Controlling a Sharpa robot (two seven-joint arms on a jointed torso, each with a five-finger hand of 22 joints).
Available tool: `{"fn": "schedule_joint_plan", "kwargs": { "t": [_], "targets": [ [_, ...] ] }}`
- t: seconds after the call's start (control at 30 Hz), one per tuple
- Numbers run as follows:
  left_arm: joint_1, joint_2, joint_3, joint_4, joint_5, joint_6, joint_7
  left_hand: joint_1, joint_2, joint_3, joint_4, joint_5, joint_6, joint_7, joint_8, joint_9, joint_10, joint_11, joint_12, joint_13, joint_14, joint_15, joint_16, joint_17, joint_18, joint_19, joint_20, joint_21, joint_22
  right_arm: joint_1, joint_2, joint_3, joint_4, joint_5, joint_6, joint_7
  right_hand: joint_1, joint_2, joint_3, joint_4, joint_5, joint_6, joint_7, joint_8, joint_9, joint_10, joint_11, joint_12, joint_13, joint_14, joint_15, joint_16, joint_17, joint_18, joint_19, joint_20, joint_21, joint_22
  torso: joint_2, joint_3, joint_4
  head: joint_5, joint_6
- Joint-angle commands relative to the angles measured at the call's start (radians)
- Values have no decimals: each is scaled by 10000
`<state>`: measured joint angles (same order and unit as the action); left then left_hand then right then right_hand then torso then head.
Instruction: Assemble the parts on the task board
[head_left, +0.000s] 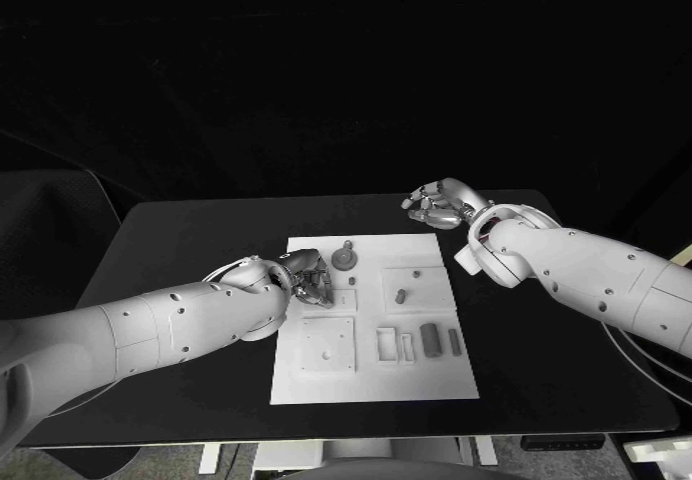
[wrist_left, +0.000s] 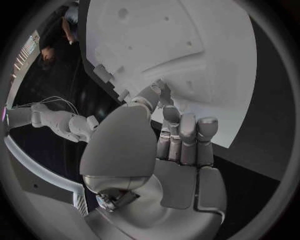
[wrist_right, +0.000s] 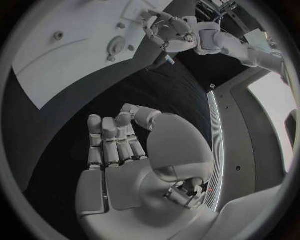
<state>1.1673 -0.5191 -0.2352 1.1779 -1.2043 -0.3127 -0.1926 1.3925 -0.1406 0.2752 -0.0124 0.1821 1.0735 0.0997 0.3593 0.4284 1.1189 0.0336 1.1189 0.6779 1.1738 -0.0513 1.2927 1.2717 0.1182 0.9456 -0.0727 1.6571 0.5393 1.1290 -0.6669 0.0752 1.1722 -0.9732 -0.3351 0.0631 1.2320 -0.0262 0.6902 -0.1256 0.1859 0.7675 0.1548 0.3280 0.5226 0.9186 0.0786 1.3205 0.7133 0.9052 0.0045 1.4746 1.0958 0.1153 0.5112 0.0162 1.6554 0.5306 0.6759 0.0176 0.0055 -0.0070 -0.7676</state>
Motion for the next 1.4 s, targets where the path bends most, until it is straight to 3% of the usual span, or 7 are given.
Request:
{"fn": "schedule_joint_plan", "kwargs": {
  "t": [0.03,0.33,1.03,1.4],
  "targets": [
    [1,28,7,46,-377,85,-186,32,101,43,42,35,617,317,45,261,-60,17,-59,-12,-52,-52,36,-17,640,17,-47,205,-17,5,-1,7,16,-17,20,49,-77,-42,75,11,-9,31,74,38,17,76,-28,38,-16,78,17,54,-12,45,51,9,558,-15,16,6,-2,-7,4],
    [3,75,11,117,-750,523,-650,14,68,30,37,32,606,319,37,259,-62,20,-65,-17,-54,-51,37,-24,638,15,-46,203,-19,5,-8,7,21,-24,33,25,-81,-45,82,10,-9,39,75,41,19,77,-29,39,-16,79,17,55,-13,46,52,9,559,-15,7,9,-11,-28,-30],
    [5,109,17,170,-922,164,-737,-19,24,7,26,33,588,322,24,257,-65,25,-76,-26,-57,-48,40,-37,636,13,-44,200,-22,6,-19,7,53,-35,44,5,-92,-54,98,8,-8,56,75,49,23,79,-32,43,-18,81,16,58,-13,47,53,8,564,-16,3,8,2,-49,-15],
    [4,202,18,129,-930,537,-772,-15,29,12,20,37,587,321,23,257,-60,24,-77,-28,-54,-48,43,-41,637,16,-45,200,-23,6,-5,7,63,-35,97,-11,-97,-58,107,7,-8,64,76,52,25,80,-33,45,-20,82,16,59,-13,48,54,8,567,-16,0,1,1,-73,-18]
  ]
}}
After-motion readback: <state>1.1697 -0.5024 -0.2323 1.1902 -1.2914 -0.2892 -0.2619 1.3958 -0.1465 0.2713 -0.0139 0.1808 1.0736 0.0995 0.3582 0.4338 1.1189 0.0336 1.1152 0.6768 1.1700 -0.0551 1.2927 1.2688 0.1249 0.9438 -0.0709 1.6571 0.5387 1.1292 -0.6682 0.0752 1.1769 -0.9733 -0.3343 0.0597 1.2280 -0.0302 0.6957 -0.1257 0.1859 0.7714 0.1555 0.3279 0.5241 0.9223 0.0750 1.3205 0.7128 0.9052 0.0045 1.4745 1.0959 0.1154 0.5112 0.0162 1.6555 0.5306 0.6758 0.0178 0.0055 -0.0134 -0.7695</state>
